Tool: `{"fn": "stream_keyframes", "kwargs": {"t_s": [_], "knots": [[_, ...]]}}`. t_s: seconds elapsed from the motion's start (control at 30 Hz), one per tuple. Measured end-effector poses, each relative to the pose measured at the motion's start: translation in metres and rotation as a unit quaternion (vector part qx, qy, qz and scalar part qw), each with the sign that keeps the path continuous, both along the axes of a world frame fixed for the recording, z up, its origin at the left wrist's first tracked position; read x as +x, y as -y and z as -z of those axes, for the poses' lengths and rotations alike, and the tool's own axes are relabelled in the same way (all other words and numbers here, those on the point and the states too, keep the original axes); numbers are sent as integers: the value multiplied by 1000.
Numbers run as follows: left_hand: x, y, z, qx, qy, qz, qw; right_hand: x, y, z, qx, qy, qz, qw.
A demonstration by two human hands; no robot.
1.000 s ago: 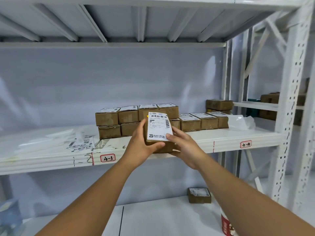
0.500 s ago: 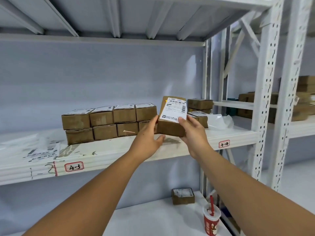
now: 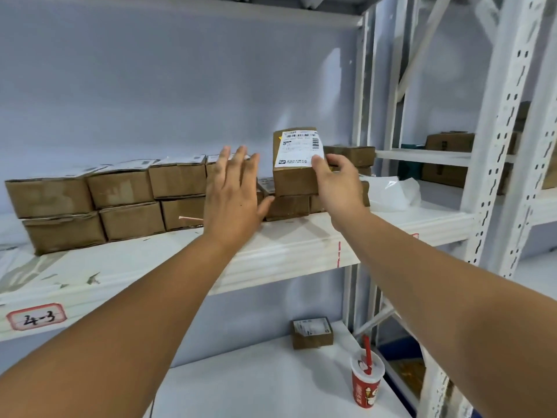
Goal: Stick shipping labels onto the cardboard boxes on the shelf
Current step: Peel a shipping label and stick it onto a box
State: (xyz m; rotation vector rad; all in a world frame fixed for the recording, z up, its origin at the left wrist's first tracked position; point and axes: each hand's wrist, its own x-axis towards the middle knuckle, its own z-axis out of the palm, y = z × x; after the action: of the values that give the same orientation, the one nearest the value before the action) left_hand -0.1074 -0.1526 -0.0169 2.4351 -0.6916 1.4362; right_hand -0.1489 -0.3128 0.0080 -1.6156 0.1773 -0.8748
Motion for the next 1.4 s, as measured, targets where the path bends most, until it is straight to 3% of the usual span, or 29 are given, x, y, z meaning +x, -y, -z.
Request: {"fn": "stream_keyframes", "kwargs": {"t_s": [0.2, 0.43, 0.93, 1.4], "knots": [[7, 2, 0, 29, -21, -13, 999, 25, 5, -6, -36, 6, 48, 998], [9, 5, 5, 105, -53, 13, 993, 41, 6, -18, -93, -61, 55, 992], [13, 5, 8, 98, -72, 12, 993, 49, 8, -13, -217, -105, 52, 969], [13, 6, 8, 82, -58, 19, 995, 62, 17, -11, -221, -111, 80, 966]]}}
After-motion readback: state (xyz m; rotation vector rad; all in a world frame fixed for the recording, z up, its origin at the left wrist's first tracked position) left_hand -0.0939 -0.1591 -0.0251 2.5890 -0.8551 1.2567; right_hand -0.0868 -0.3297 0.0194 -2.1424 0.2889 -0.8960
